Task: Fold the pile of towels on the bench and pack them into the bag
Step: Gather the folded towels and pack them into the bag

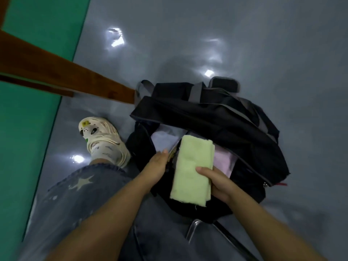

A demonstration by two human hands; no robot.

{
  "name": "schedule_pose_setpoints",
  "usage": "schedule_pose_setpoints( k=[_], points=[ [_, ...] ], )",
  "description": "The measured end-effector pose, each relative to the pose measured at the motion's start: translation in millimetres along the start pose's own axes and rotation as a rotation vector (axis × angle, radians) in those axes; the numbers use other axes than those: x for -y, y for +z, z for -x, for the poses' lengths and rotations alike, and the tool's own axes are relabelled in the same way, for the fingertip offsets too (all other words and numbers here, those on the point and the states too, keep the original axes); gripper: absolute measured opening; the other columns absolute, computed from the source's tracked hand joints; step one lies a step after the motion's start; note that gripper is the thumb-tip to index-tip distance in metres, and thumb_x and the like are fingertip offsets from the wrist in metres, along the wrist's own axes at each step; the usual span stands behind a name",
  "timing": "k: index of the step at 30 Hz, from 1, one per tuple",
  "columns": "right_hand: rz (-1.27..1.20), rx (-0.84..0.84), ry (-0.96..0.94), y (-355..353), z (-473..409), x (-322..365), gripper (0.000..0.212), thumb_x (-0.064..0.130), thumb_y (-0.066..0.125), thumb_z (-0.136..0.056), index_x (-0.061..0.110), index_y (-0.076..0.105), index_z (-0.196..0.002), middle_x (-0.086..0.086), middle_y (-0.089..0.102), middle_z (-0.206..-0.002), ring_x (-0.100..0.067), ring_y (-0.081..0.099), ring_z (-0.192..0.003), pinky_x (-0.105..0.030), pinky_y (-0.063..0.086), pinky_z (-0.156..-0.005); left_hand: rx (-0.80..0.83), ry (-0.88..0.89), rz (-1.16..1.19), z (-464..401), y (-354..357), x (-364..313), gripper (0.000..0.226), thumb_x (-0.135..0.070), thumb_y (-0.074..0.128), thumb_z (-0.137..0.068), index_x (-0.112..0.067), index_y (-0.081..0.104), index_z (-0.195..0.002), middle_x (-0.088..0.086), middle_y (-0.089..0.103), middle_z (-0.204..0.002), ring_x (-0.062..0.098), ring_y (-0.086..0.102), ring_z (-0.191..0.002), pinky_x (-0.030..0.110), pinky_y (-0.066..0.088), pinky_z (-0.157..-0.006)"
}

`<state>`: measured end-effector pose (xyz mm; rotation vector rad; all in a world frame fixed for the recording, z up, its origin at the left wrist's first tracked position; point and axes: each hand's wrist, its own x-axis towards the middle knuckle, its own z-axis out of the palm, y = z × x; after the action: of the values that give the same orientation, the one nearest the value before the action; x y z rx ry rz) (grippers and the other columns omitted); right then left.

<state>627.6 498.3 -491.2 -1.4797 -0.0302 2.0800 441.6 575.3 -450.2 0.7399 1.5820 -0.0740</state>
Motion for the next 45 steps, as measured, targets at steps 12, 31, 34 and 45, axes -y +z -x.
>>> schedule_pose_setpoints(
  k=[12, 31, 34, 45],
  points=[
    [-0.019, 0.058, -0.054, 41, -73, 14, 0.067, 0.015, 0.075, -0.066, 0.01, 0.052, -0.128, -0.013, 0.066, -0.119, -0.031, 0.062, -0.111, -0.052, 0.048, -0.096, -0.23, -0.228, 0.051, -16, -26, 13, 0.075, -0.067, 0.011, -0.094, -0.022, 0.024, -0.152, 0.015, 0.043, -0.145, 0.034, 0.06, -0.101, 0.039, 0.049, -0.085],
    [-0.265, 0.048, -0.053, 41, -64, -12, 0.06, 0.01, 0.07, -0.071, 0.013, 0.054, -0.129, -0.014, 0.064, -0.124, -0.033, 0.06, -0.114, -0.052, 0.046, -0.099, 0.055, -0.002, 1.18, -50, -28, -92, 0.029, -0.025, 0.054, -0.098, -0.005, 0.056, -0.118, 0.013, 0.061, -0.098, 0.024, 0.059, -0.089, 0.036, 0.049, -0.085],
    [-0.292, 0.047, -0.049, 44, -61, -14, 0.063, 0.009, 0.07, -0.071, 0.012, 0.052, -0.131, -0.013, 0.065, -0.123, -0.031, 0.062, -0.113, -0.048, 0.049, -0.095, 0.153, 0.041, 1.279, -49, -27, -101, 0.026, -0.027, 0.056, -0.096, -0.004, 0.058, -0.11, 0.017, 0.063, -0.111, 0.032, 0.059, -0.104, 0.046, 0.044, -0.099],
    [-0.449, 0.014, -0.081, 80, -83, 34, 0.049, 0.008, 0.064, -0.079, 0.006, 0.056, -0.126, -0.01, 0.07, -0.106, -0.022, 0.068, -0.092, -0.034, 0.056, -0.076, 0.454, 0.128, 1.175, -11, -40, -130, 0.052, -0.032, 0.049, -0.096, 0.002, 0.043, -0.135, 0.023, 0.054, -0.128, 0.037, 0.056, -0.116, 0.052, 0.049, -0.091]
  ],
)
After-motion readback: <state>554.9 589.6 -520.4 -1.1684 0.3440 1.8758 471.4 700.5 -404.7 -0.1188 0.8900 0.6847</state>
